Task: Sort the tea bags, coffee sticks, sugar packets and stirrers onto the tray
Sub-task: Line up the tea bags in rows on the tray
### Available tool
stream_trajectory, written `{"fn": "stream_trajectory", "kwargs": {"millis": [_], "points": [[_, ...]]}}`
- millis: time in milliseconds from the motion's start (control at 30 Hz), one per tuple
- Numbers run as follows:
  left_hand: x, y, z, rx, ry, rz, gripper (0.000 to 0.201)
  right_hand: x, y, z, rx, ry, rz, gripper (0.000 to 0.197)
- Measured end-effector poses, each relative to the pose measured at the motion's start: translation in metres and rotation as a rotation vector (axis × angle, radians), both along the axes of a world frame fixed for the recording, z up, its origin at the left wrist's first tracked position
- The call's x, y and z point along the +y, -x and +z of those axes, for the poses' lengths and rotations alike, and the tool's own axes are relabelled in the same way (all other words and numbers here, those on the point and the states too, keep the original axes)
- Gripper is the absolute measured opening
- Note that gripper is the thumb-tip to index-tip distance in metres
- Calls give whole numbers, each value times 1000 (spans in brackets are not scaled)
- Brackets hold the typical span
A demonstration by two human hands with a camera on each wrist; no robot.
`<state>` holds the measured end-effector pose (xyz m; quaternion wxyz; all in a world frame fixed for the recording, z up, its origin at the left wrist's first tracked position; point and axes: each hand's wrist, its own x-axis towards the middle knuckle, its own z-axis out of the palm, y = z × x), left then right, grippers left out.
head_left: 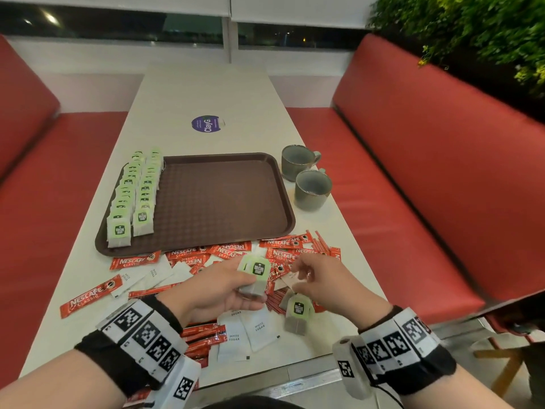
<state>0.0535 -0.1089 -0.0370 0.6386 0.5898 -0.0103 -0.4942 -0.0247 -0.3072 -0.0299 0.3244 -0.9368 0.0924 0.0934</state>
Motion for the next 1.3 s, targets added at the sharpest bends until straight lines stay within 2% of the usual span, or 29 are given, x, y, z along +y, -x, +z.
{"fn": "stream_trajectory", "kwargs": {"millis": [100,200,267,400,533,567,733,867,967,1033,1200,1300], "points": [[7,-4,-1,71,15,97,24,-1,13,-16,108,299,72,36],[9,-4,2,94,33,103,28,6,17,-25,185,526,132,52],[9,-4,3,93,30,89,29,9,17,-28,199,561,128,54],[6,-6,4,147,48,110,31,13,16,-30,214,544,117,39],[4,-5,7,152,98,99,32,12,14,-30,196,391,59,14],[4,-5,7,139,102,90,33,10,14,-29,194,317,35,13],[1,-6,4,42,22,95,35,-4,12,-10,137,-163,-85,25],[-5,-4,4,-2,-25,85,30,-7,2,15,32,-307,-84,26],[-8,-2,6,-2,-32,75,24,-6,-6,29,25,-433,-54,20],[-8,-2,10,-8,-40,28,28,-6,-10,34,33,-542,-18,20],[-4,-1,15,42,40,-195,52,4,-17,38,80,-522,131,20],[-1,0,14,63,69,-293,47,14,-22,36,76,-480,162,23]]}}
